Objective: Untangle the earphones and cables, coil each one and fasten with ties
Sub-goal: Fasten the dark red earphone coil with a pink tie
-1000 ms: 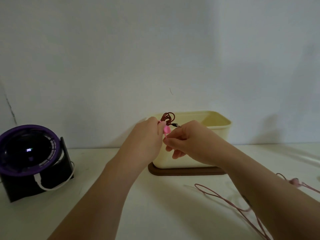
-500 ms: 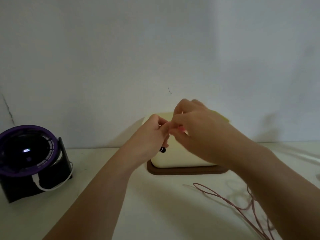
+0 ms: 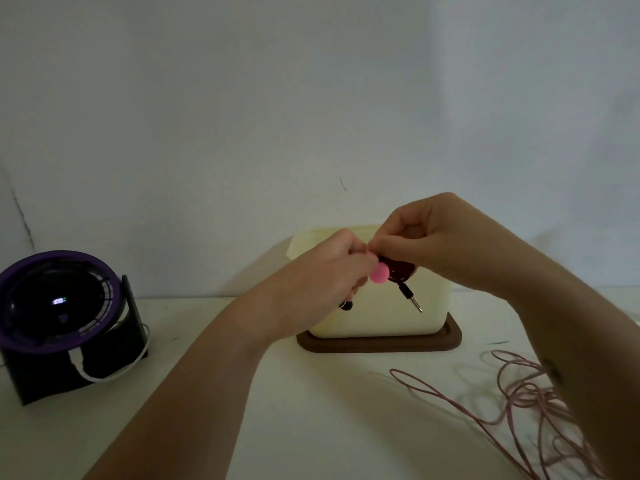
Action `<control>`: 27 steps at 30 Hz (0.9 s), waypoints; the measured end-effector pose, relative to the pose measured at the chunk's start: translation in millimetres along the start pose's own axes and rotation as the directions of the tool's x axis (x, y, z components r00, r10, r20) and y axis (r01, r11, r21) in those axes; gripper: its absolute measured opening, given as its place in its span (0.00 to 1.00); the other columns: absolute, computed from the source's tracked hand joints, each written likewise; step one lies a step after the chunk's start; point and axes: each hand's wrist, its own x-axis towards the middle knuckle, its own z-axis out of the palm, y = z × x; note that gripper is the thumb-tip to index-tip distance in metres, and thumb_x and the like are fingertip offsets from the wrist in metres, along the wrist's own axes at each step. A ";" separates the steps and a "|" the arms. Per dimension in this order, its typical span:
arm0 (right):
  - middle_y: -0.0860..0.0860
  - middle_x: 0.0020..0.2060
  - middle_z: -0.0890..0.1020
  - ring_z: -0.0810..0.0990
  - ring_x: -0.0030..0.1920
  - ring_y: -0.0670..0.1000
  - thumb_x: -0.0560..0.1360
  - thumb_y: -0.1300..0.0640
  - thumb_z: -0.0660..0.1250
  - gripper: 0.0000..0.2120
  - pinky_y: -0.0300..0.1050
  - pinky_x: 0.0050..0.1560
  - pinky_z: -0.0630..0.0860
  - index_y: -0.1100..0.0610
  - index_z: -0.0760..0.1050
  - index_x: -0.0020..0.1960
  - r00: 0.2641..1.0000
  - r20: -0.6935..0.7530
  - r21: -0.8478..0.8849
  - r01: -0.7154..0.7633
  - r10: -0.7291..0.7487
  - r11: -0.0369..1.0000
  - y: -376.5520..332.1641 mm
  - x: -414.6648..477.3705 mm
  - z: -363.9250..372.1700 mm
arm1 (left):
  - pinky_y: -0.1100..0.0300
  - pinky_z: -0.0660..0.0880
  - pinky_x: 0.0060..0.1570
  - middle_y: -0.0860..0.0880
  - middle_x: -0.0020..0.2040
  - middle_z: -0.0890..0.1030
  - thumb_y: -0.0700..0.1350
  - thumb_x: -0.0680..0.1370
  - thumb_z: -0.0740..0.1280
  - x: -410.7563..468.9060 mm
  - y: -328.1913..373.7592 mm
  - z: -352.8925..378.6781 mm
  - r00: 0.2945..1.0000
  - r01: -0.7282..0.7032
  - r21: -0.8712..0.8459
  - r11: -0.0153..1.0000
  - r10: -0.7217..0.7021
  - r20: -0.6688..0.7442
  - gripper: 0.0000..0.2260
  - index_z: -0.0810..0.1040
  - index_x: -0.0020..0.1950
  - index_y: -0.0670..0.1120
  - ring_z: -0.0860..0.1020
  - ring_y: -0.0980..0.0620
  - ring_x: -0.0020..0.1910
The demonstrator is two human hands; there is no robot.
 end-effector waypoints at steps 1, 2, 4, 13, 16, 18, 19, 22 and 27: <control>0.51 0.34 0.85 0.84 0.38 0.50 0.70 0.53 0.70 0.09 0.43 0.46 0.81 0.59 0.82 0.41 1.000 0.025 0.037 -0.011 0.010 0.999 1.0 0.2 -1.8 | 0.64 0.68 0.37 0.53 0.32 0.70 0.45 0.79 0.59 -2.9 0.7 0.1 1.000 -0.005 0.039 0.999 0.005 0.005 0.07 0.69 0.41 0.47 0.67 0.55 0.33; 0.54 0.35 0.85 0.84 0.40 0.54 0.69 0.52 0.71 0.11 0.46 0.48 0.81 0.61 0.82 0.42 0.998 0.059 0.092 -0.031 0.026 0.995 2.7 0.5 -3.5 | 0.63 0.68 0.38 0.51 0.34 0.70 0.45 0.78 0.60 -5.6 1.5 0.5 1.000 -0.015 0.061 0.998 0.014 0.018 0.05 0.70 0.43 0.48 0.68 0.54 0.35; 0.60 0.37 0.84 0.83 0.40 0.58 0.66 0.50 0.72 0.18 0.48 0.46 0.81 0.66 0.81 0.42 0.989 0.132 0.209 -0.094 0.067 0.973 6.5 0.9 -7.1 | 0.59 0.68 0.40 0.49 0.37 0.70 0.44 0.77 0.63 -11.0 4.2 1.4 0.999 -0.037 0.073 0.997 0.034 0.039 0.03 0.70 0.45 0.49 0.68 0.53 0.36; 0.56 0.30 0.75 0.69 0.21 0.45 0.71 0.54 0.66 0.13 0.33 0.20 0.67 0.62 0.80 0.34 0.911 0.409 0.623 -0.324 0.056 0.712 14.3 2.7 -3.9 | 0.44 0.72 0.47 0.51 0.42 0.82 0.47 0.77 0.63 -17.0 14.7 4.0 0.975 -0.224 0.028 0.974 0.224 0.009 0.10 0.62 0.51 0.55 0.74 0.41 0.42; 0.51 0.25 0.72 0.67 0.21 0.44 0.70 0.55 0.65 0.12 0.34 0.23 0.67 0.57 0.80 0.31 0.927 0.373 0.642 -0.281 0.029 0.713 15.6 5.4 0.8 | 0.57 0.71 0.41 0.55 0.40 0.81 0.46 0.77 0.63 -15.9 15.1 4.2 0.951 -0.310 -0.034 0.950 0.310 -0.019 0.09 0.66 0.55 0.54 0.73 0.47 0.39; 0.49 0.23 0.70 0.66 0.22 0.44 0.74 0.59 0.61 0.15 0.35 0.25 0.66 0.55 0.77 0.29 0.944 0.328 0.678 -0.259 0.032 0.687 15.8 7.6 4.7 | 0.68 0.70 0.39 0.57 0.39 0.81 0.47 0.74 0.62 -12.9 14.9 3.9 0.943 -0.333 -0.105 0.937 0.328 -0.064 0.10 0.70 0.55 0.53 0.76 0.56 0.39; 0.49 0.23 0.70 0.66 0.22 0.44 0.75 0.60 0.59 0.16 0.35 0.25 0.65 0.56 0.76 0.30 0.944 0.327 0.707 -0.271 0.038 0.653 14.8 7.8 7.3 | 0.70 0.70 0.37 0.58 0.37 0.81 0.46 0.75 0.62 -11.5 14.3 3.2 0.941 -0.336 -0.145 0.931 0.326 -0.088 0.09 0.71 0.55 0.52 0.76 0.60 0.38; 0.48 0.25 0.67 0.64 0.24 0.44 0.75 0.56 0.58 0.12 0.35 0.27 0.64 0.56 0.70 0.33 0.931 0.356 0.757 -0.335 0.075 0.562 11.9 8.4 16.0 | 0.70 0.70 0.37 0.58 0.32 0.78 0.45 0.77 0.61 -6.3 8.3 0.2 0.947 -0.315 -0.273 0.909 0.283 -0.152 0.05 0.75 0.51 0.49 0.72 0.62 0.30; 0.50 0.28 0.67 0.63 0.27 0.46 0.79 0.56 0.59 0.13 0.35 0.28 0.62 0.59 0.72 0.37 0.968 0.152 0.638 -0.252 0.202 0.728 11.2 11.4 21.6 | 0.67 0.67 0.33 0.53 0.28 0.70 0.40 0.80 0.57 1.4 4.8 10.9 0.970 -0.236 -0.668 0.706 0.123 -0.212 0.07 0.73 0.45 0.44 0.67 0.57 0.28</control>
